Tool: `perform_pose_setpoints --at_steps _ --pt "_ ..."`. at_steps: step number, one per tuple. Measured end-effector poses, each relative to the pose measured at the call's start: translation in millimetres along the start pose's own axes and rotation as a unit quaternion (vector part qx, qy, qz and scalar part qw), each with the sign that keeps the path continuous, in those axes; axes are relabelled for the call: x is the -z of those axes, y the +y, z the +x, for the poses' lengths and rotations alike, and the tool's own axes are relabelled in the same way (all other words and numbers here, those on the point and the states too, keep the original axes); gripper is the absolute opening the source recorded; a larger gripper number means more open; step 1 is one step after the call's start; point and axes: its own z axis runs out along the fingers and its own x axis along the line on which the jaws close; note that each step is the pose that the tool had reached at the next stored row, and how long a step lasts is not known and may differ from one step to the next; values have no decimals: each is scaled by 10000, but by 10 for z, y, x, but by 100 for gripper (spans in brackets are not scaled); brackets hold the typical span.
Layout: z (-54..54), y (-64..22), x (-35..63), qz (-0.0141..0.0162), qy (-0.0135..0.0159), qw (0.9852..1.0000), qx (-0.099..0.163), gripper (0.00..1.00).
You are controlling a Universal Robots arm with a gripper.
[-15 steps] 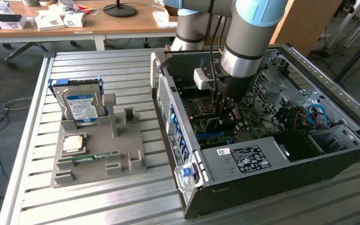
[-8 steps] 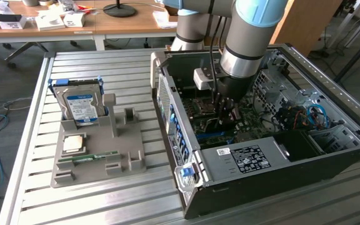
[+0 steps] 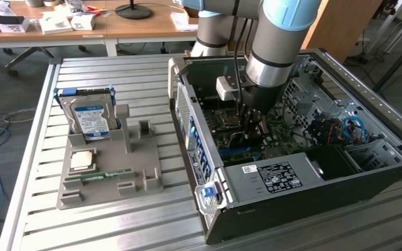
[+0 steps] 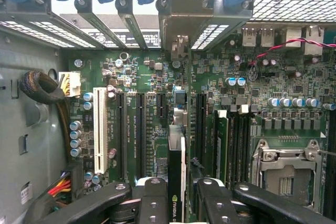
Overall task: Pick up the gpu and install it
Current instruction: 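Insert the gpu into the slot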
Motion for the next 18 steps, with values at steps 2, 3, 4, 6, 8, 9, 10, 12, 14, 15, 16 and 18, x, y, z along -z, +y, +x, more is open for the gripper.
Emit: perform_pose_setpoints --at_steps 2,3,4,6,8,9,10,12,14,15,16,18 --pt "0 0 0 0 1 10000 0 26" --pt "0 0 0 0 1 10000 0 26" --pt "0 0 0 0 1 10000 0 26" --pt "0 0 0 0 0 10000 0 26" --pt "0 0 0 0 0 10000 0 26" --pt "0 0 -1 0 0 10000 0 26" --pt "0 0 -1 0 0 10000 0 26" --pt "0 0 0 0 0 10000 0 26" --pt "0 0 -1 0 0 10000 0 26" --pt "0 3 -1 1 0 10000 0 26" --pt "0 7 -2 1 -1 10000 -1 26" --pt "0 6 -1 1 -1 10000 0 26"
